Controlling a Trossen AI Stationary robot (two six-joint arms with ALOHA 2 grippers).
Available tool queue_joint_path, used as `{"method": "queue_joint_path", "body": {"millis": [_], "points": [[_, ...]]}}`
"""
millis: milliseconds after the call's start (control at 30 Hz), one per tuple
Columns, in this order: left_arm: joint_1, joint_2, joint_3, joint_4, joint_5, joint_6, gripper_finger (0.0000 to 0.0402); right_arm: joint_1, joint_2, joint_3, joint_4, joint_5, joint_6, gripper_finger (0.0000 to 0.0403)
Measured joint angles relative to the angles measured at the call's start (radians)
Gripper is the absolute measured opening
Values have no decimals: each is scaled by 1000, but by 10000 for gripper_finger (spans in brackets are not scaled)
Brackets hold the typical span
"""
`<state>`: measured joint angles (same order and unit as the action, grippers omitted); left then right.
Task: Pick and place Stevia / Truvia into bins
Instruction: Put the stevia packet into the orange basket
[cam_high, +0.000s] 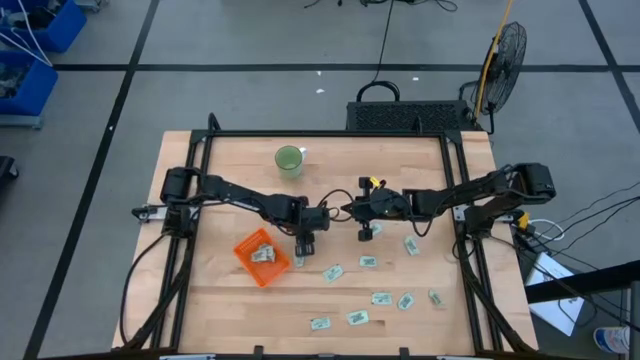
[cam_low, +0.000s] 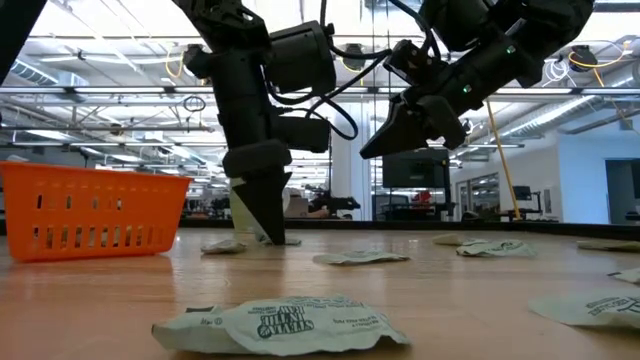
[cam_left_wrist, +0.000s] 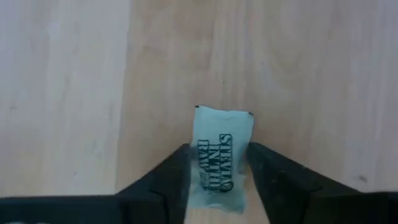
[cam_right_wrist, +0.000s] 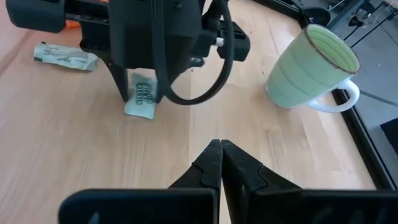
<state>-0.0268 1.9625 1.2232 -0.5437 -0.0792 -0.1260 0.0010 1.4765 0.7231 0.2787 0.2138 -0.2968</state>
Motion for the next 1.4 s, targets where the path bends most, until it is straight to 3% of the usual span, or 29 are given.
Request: {"method": "queue_joint_path", "body": {"millis": [233,300,433,567,733,867,1067,1267,1400], "points": [[-1,-15,-3,-4,12,-10,30,0,0,0,1,8,-42,0],[-2,-40,-4,-26,-8,-33,11,0,0,0,7,50,-60,0],[-21,-156,-2,-64,-12,-110,19,0,0,2,16,151,-94,0],[-77,-295,-2,-217,-29,-245,8,0,0,1,11,206,-112,0],[-207,-427,-36,-398,-53,-563,19,0,0,1,8,205,-112,0],[-337,-460,-123,-401,-53,-777,19,0,0,1,0,205,-99,0],[-432,-443,-241,-313,-79,-813,26,0,0,1,9,202,-89,0],[-418,-441,-305,-315,-94,-889,91,0,0,1,58,201,-89,0],[-409,-451,-295,-165,-108,-784,126,0,0,1,83,199,-89,0]]}}
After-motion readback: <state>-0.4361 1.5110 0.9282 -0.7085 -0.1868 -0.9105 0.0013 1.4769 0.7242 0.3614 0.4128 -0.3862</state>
